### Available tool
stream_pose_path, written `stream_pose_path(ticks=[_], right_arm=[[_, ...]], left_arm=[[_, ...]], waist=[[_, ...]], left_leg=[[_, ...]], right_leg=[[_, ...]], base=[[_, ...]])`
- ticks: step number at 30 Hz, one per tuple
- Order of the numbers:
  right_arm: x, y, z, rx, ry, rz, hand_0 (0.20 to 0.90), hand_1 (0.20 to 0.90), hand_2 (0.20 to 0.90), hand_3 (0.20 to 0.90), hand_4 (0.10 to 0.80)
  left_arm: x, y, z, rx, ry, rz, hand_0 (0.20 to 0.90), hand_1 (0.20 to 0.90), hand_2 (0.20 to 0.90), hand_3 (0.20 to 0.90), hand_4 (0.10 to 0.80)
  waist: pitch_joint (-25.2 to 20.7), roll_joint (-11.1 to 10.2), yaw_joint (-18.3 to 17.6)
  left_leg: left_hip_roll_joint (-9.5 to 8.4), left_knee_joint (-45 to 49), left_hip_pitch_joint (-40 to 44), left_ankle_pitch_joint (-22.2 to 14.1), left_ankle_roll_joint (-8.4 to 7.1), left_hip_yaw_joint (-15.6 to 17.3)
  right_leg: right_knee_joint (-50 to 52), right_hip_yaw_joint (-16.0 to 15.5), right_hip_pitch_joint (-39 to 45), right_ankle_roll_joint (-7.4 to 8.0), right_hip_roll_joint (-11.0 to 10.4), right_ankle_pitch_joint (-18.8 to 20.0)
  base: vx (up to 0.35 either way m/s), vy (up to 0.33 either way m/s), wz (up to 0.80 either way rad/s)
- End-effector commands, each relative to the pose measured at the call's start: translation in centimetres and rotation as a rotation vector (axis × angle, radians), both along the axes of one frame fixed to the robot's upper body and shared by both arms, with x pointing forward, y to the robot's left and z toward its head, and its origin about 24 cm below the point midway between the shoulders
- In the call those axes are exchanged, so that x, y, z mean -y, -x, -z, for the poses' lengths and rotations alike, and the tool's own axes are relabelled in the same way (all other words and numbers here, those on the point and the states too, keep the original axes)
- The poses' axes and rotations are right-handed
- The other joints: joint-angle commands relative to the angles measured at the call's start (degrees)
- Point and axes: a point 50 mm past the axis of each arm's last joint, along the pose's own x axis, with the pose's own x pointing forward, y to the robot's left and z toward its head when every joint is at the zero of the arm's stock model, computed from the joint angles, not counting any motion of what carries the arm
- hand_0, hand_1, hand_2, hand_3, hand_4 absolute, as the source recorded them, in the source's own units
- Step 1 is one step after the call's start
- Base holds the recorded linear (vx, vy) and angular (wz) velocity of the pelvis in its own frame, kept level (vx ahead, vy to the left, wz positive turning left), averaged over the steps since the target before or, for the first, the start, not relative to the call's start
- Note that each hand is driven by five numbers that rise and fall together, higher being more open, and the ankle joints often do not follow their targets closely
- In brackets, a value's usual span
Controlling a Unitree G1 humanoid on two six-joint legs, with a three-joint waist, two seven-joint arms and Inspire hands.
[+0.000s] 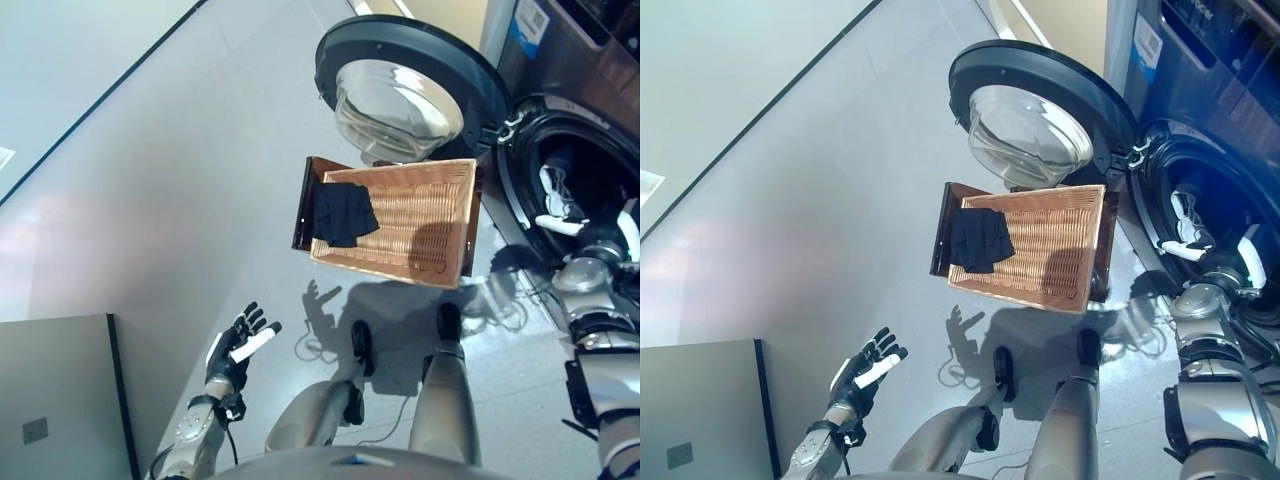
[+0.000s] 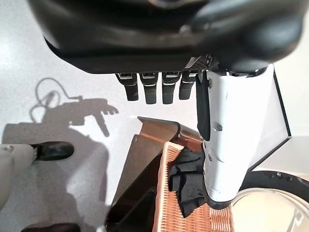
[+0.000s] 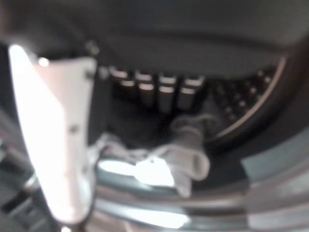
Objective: Pick up the clothes and place them into the washing machine
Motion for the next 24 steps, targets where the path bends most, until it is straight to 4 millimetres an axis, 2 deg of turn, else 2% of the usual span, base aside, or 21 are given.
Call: stream_pose_path(ticks=[1, 7, 13, 18, 24], right_arm=[[-1.8, -1.8, -1.8, 0.001, 0.155, -0.127, 0.900, 0.900, 0.900, 0.900, 0.800], [-2.7, -2.2, -1.5, -0.010, 0.209, -0.140, 0.900, 0.900, 0.900, 0.900, 0.800], [-5.1, -1.8, -0.2, -0.069, 0.374, -0.281, 0.900, 0.900, 0.900, 0.900, 0.800], [-4.7, -0.3, 1.1, -0.102, 0.409, -0.259, 0.900, 0.900, 0.900, 0.900, 0.800], [-4.4, 0.6, 0.9, -0.064, 0.424, -0.255, 0.900, 0.900, 0.900, 0.900, 0.800]], left_arm=[[-2.5, -0.2, -1.3, 0.093, -0.084, -0.060, 0.900, 0.900, 0.900, 0.900, 0.800], [-2.5, -0.6, -1.6, 0.108, -0.095, -0.068, 0.900, 0.900, 0.900, 0.900, 0.800], [-2.8, -0.5, -1.4, 0.098, -0.115, -0.091, 0.900, 0.900, 0.900, 0.900, 0.800], [-3.0, -0.2, -1.1, 0.078, -0.124, -0.102, 0.900, 0.900, 0.900, 0.900, 0.800], [-3.4, 0.2, -1.0, 0.068, -0.140, -0.114, 0.900, 0.900, 0.900, 0.900, 0.800]], waist=[[-3.88, -3.20, 0.89], [-3.62, -3.67, 0.91], [-3.78, -5.49, 0.10], [-4.64, -6.85, -0.33], [-5.39, -7.55, -0.76]], left_leg=[[-2.86, -0.49, -0.95, 0.87, -4.57, -0.51], [-2.62, -0.49, -0.70, 0.87, -4.66, -0.58], [-2.13, -0.49, 0.68, 0.42, -4.62, -0.54], [-1.91, -0.49, 2.39, -0.11, -4.55, -1.06], [-1.76, -0.49, 3.50, -0.35, -4.55, -1.11]], right_leg=[[-12.31, -3.54, 8.46, -1.24, 0.84, 4.42], [-12.36, -3.73, 8.83, -1.23, 0.88, 4.43], [-12.66, -3.99, 10.29, -1.21, 1.12, 4.29], [-13.33, -4.22, 12.37, -1.14, 1.19, 4.03], [-14.22, -4.55, 14.04, -0.98, 1.11, 3.96]], base=[[0.000, 0.000, 0.00], [0.001, 0.000, 0.01], [0.005, -0.003, 0.00], [0.028, -0.010, 0.02], [0.000, 0.000, 0.00]])
